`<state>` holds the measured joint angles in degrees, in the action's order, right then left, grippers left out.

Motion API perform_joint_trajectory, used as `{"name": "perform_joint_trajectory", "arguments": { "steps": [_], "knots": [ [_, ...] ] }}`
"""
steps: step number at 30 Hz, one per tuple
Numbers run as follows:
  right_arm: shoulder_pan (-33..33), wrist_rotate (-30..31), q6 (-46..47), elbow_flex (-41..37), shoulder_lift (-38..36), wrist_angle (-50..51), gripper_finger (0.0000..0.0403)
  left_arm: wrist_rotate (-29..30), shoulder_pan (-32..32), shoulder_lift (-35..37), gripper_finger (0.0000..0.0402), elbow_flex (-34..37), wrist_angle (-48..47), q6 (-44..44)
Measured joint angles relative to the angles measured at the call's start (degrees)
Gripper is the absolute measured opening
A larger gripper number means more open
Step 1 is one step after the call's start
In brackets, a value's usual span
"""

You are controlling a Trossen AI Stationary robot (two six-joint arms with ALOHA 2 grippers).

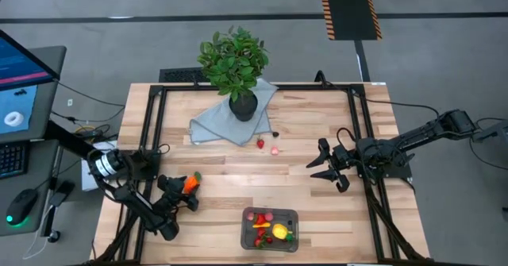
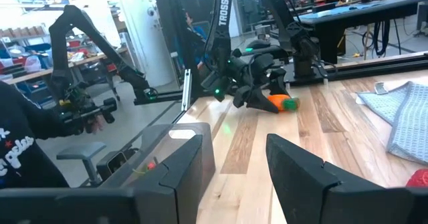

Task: Pick and placing Produce into tupperware
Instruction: Put the orange carrot into the black bin

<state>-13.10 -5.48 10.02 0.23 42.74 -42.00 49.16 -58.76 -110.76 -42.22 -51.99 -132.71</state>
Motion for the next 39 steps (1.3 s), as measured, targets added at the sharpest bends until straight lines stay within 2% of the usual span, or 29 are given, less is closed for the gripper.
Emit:
{"name": "perform_joint_trajectory", "arguments": {
  "steps": [6, 9, 17, 22, 25, 30, 35, 39],
  "knots": [
    [0.0, 0.0, 0.01, 0.01, 0.0, 0.0, 0.0185, 0.62, 0.07, 0.0, 0.0294, -0.02, 0.4, 0.92],
    [0.0, 0.0, 0.0, 0.0, -0.02, 0.0, 0.0186, 0.62, 0.04, 0.0, 0.0282, 0.0, 0.48, 0.96],
    [0.0, 0.0, 0.0, 0.02, 0.0, 0.02, 0.0185, 1.59, 0.07, 0.0, 0.0183, 0.0, 1.2, 1.01],
    [0.0, 0.0, 0.0, 0.0, -0.01, 0.02, 0.0185, 6.75, 0.04, 0.0, 0.0142, -0.11, 2.91, 0.96],
    [0.0, 0.0, 0.0, 0.02, 0.0, 0.02, 0.0187, 10.36, 0.18, 0.0, 0.0145, -0.07, 2.91, 0.09],
    [0.0, 0.0, 0.0, 0.01, 0.0, 0.04, 0.0185, 14.9, 1.84, 0.0, 0.018, -1.72, 3.18, 0.55],
    [0.0, 0.0, 0.0, 0.0, 0.0, 0.04, 0.0186, 23.27, 4.68, 0.02, 0.0191, -6.15, 3.04, 8.41],
    [0.0, 1.32, 0.02, 0.01, -0.01, 0.04, 0.0187, 24.27, 8.1, 0.02, 0.0184, -11.61, 2.95, 18.54]
  ]
}}
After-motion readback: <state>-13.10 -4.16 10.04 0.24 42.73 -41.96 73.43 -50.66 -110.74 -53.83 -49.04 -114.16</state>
